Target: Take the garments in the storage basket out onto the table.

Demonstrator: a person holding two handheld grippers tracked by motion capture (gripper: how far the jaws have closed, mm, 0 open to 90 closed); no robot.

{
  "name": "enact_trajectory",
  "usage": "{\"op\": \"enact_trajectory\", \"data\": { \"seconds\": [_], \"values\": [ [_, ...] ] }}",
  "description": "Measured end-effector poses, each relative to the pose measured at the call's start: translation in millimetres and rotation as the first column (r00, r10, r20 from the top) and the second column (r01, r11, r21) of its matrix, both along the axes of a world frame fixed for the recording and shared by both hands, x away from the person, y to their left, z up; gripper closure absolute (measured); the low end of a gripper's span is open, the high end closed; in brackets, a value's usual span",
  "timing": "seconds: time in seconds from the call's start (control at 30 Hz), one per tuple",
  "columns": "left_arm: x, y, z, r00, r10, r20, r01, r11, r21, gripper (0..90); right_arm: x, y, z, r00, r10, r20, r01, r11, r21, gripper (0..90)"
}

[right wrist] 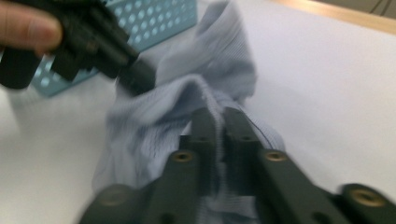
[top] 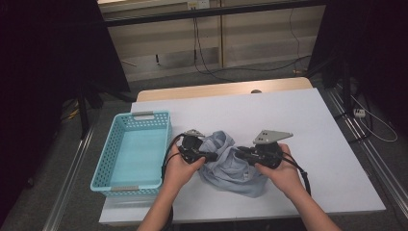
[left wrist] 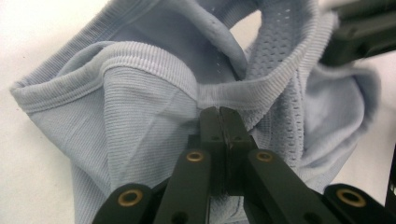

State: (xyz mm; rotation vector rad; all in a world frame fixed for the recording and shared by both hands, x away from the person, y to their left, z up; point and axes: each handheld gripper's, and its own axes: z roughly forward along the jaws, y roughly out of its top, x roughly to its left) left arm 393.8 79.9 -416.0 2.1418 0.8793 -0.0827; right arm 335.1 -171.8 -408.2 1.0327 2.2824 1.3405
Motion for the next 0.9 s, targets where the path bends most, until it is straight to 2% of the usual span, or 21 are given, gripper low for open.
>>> {"op": "enact_trajectory", "data": {
  "seconds": [0.03,0.13,0.33,0.53,0.7,0.83,0.9],
  "values": [
    [0.0,0.2,0.8,1.0,-0.002,0.001,0.002,1.0,0.005,89.8,-3.6,-0.8,-5.7,0.9999,0.012,-0.007,-0.012,1.0,-0.003,86.5],
    [0.2,0.9,2.4,1.0,0.001,0.002,-0.001,1.0,0.0,89.6,-7.7,-1.2,-9.1,0.9998,0.02,0.004,-0.02,1.0,-0.004,86.9],
    [1.0,3.0,2.8,0.9999,0.014,0.0,-0.014,0.9999,-0.009,89.3,-19.1,2.4,-18.4,0.9987,0.047,0.021,-0.046,0.998,-0.038,87.1],
    [1.4,3.8,4.2,0.9999,0.009,-0.005,-0.01,0.9997,-0.022,86.4,-21.4,3.2,-23.1,0.9991,0.035,0.023,-0.034,0.999,-0.02,87.0],
    [1.7,4.2,8.9,1.0,0.003,0.004,-0.003,0.9986,-0.054,76.4,-21.5,4.8,-21.4,0.9989,0.038,0.028,-0.037,0.999,-0.026,87.1],
    [1.5,5.1,15.9,0.9995,0.002,0.03,0.001,0.9965,-0.084,65.5,-21.7,7.3,-22.0,0.9986,0.047,0.023,-0.047,0.999,-0.024,87.1],
    [1.5,6.1,19.1,0.9996,-0.002,0.027,0.005,0.9949,-0.101,60.3,-22.1,10.0,-23.0,0.9982,0.056,0.023,-0.055,0.998,-0.028,87.1]
  ]
}}
